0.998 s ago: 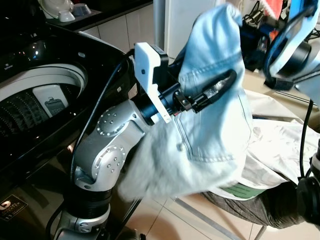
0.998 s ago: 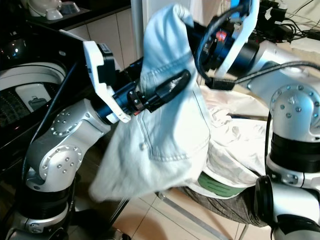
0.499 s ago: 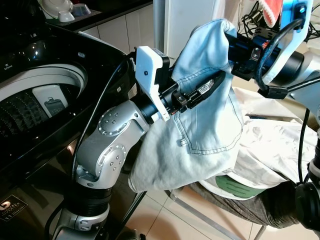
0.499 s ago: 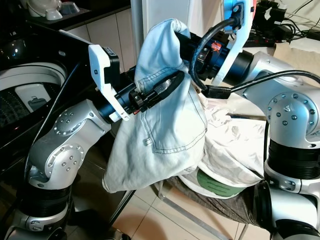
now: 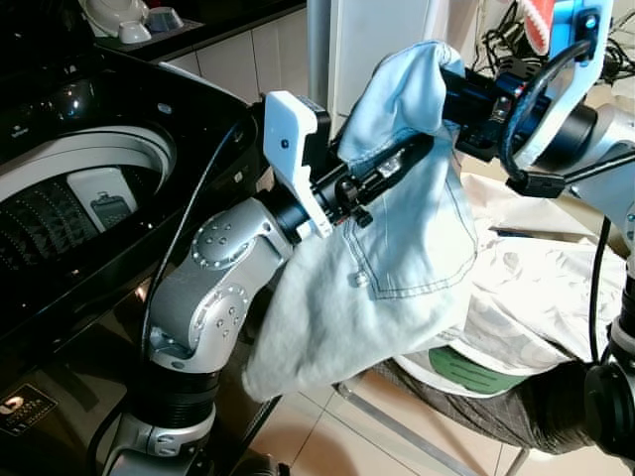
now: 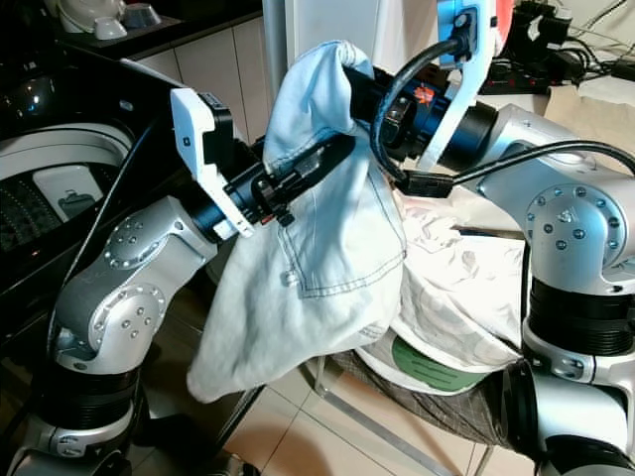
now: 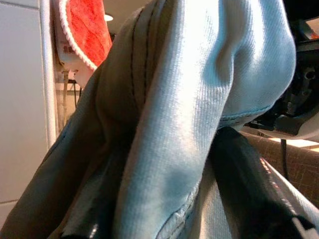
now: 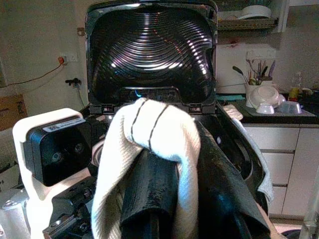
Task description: Clothes washing
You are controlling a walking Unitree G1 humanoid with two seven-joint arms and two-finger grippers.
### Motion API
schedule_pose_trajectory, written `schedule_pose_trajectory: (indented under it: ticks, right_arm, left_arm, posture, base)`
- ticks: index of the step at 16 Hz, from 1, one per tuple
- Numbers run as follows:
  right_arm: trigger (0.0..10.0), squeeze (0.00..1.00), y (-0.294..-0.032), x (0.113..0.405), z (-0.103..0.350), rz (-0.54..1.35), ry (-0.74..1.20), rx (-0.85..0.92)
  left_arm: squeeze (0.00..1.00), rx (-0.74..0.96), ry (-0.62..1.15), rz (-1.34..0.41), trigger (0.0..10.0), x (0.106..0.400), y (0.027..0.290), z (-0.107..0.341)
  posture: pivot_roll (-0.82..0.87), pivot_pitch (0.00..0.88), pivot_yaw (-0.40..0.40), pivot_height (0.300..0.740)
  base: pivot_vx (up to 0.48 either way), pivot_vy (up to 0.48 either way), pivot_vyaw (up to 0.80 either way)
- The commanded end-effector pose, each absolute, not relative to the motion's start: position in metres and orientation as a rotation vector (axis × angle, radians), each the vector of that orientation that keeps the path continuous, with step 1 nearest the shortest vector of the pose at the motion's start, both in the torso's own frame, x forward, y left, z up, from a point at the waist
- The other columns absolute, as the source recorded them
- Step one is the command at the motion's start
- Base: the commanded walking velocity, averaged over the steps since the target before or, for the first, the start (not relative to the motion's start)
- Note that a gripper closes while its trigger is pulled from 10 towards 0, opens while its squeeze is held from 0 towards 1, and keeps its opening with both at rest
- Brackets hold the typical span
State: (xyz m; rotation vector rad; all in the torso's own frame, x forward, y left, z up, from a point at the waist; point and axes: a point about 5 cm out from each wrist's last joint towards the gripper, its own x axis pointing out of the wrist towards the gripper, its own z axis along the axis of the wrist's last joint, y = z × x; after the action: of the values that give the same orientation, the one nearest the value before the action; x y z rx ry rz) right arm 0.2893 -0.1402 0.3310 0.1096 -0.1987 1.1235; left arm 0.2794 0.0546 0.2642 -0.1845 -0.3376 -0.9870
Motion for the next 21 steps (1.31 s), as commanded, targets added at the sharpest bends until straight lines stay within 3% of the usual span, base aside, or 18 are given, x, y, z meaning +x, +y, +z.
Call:
schedule_pose_trajectory:
  ticks: [1,7,8,9,10,11,12,17,18,21]
  right_arm:
    - [0.0,0.0,-0.134,0.28,0.335,1.169,-0.233,0.081]
    - [0.0,0.0,-0.133,0.282,0.334,1.157,-0.229,0.079]
    - [0.6,0.0,-0.133,0.282,0.334,1.156,-0.23,0.079]
    - [7.7,0.0,-0.133,0.282,0.334,1.149,-0.231,0.077]
    - [10.0,0.0,-0.133,0.283,0.333,1.144,-0.23,0.08]
    - [10.0,0.0,-0.133,0.283,0.333,1.143,-0.23,0.081]
    - [10.0,1.0,-0.132,0.284,0.333,1.144,-0.226,0.095]
    - [10.0,1.0,-0.133,0.285,0.334,1.135,-0.233,0.106]
    - [10.0,0.0,-0.135,0.289,0.336,1.083,-0.252,0.098]
    - [10.0,0.0,-0.132,0.29,0.335,1.073,-0.25,0.064]
  left_arm:
    - [0.0,-0.18,-0.335,-0.924,0.0,0.285,0.062,0.264]
    - [0.0,-0.162,-0.322,-0.888,0.0,0.289,0.067,0.263]
    - [0.0,-0.159,-0.319,-0.874,0.0,0.29,0.068,0.263]
    - [0.0,-0.155,-0.313,-0.838,0.0,0.294,0.071,0.263]
    - [0.0,-0.1,-0.313,-0.79,0.0,0.297,0.074,0.263]
    - [0.0,-0.08,-0.314,-0.778,0.0,0.298,0.075,0.263]
    - [0.0,-0.063,-0.338,-0.697,0.0,0.304,0.081,0.267]
    - [0.0,-0.017,-0.387,-0.574,0.0,0.313,0.101,0.276]
    - [0.0,0.074,-0.414,-0.434,0.0,0.324,0.123,0.288]
    - [0.0,0.365,-0.56,0.117,0.0,0.34,0.218,0.351]
  posture:
    - [-0.03,0.0,0.02,0.74]
    - [-0.03,0.0,0.022,0.74]
    - [-0.03,0.0,0.022,0.74]
    - [-0.03,0.0,0.023,0.74]
    - [-0.03,0.0,0.023,0.74]
    - [-0.03,0.0,0.023,0.74]
    - [-0.03,0.0,0.023,0.74]
    - [-0.03,0.0,0.023,0.74]
    - [-0.03,0.0,0.023,0.74]
    - [-0.02,0.0,0.018,0.74]
  base:
    - [0.0,0.0,0.0]
    - [0.0,0.0,0.0]
    - [0.0,0.0,0.0]
    - [0.0,0.0,0.0]
    - [0.0,0.0,0.0]
    - [0.0,0.0,0.0]
    - [0.0,0.0,0.0]
    - [0.0,0.0,0.0]
    - [0.0,0.0,0.0]
    - [0.0,0.0,0.0]
